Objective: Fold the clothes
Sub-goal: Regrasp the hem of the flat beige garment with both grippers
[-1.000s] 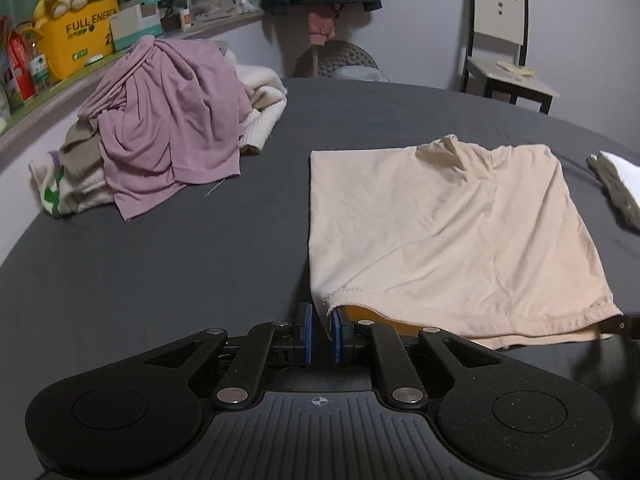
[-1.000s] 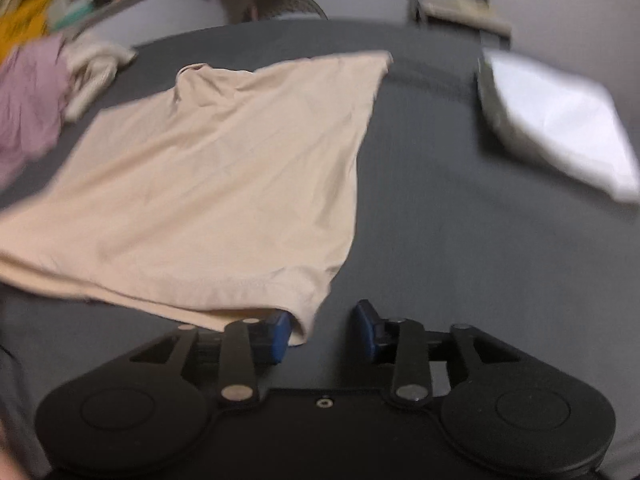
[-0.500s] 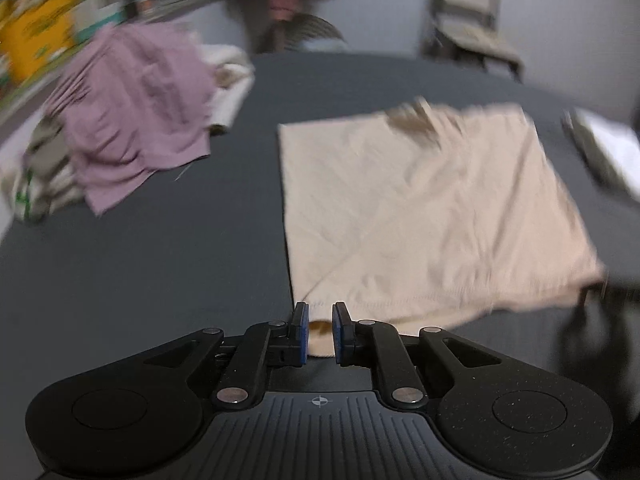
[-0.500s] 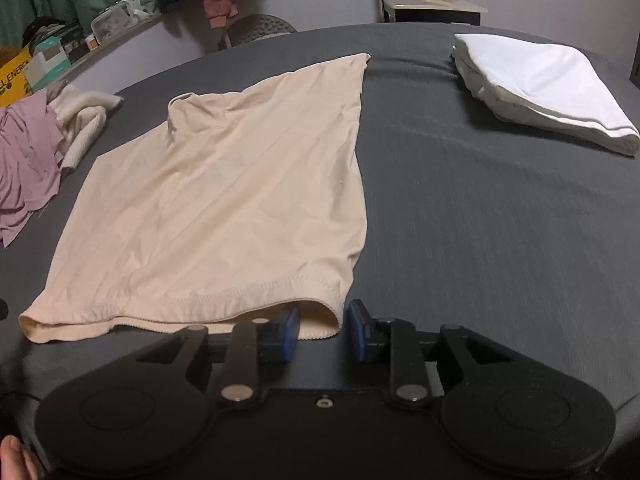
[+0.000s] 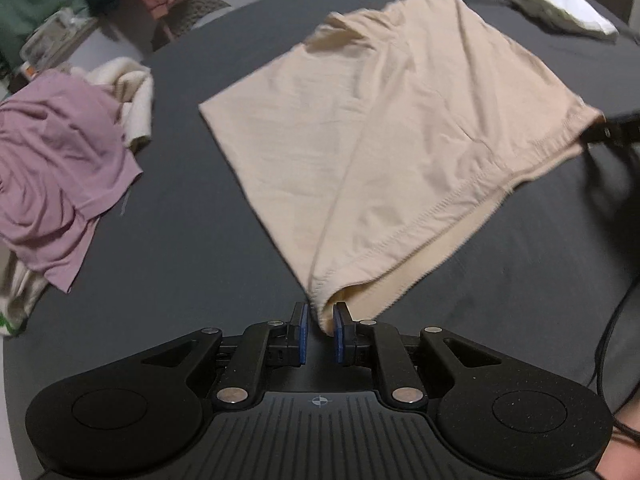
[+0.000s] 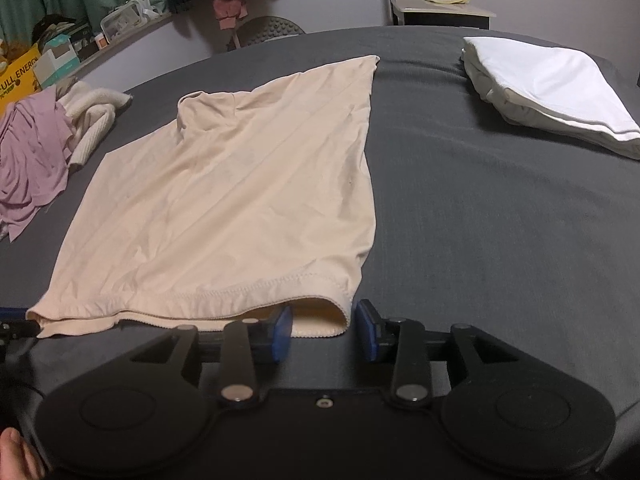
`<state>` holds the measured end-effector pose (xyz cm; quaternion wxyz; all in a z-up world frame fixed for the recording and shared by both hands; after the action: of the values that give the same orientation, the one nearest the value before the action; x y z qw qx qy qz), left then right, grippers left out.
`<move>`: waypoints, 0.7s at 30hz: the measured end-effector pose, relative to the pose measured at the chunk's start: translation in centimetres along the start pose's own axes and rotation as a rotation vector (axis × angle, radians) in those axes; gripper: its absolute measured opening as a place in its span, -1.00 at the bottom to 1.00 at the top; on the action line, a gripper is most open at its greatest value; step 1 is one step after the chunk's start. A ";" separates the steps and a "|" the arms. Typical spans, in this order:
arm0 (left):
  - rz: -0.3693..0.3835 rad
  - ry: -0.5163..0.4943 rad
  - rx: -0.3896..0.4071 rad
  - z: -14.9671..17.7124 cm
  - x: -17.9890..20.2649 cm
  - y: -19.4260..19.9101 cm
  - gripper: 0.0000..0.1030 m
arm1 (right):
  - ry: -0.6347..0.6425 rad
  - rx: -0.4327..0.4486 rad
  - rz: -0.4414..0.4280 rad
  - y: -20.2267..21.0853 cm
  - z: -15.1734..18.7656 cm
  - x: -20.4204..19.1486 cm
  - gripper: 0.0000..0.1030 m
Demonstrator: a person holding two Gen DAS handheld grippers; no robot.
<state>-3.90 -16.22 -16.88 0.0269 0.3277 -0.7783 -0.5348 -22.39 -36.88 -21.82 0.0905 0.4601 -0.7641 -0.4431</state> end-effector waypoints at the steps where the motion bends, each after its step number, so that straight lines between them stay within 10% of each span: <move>1: 0.010 0.007 0.004 0.2 0.0 0.2 -0.72 | 0.000 0.000 -0.001 0.0 0.0 0.0 -0.30; 7: 0.006 -0.004 0.027 0.3 0.1 -0.1 -0.07 | 0.002 0.001 -0.009 0.0 0.0 -0.1 -0.23; 18: -0.160 -0.151 0.061 -0.7 1.8 -0.9 -0.09 | -0.009 0.020 -0.009 0.1 -0.1 0.0 -0.24; 21: -0.203 -0.179 0.065 -0.9 2.3 -0.9 -0.55 | -0.003 0.032 0.006 0.0 -0.1 0.0 -0.29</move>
<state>-4.89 -18.38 -17.92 -0.1077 0.3565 -0.7574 -0.5364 -22.35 -36.93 -21.76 0.0832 0.4585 -0.7727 -0.4311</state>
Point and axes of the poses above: each gripper's, at about its wrist camera, not at the fingertips, and y roughly against the way its jaws point, x to its right, z to its underside, the point moved 5 cm from there along -y, roughly the way its jaws point, and after that the axes turned 6 degrees about -z, right-handed, at the moved point
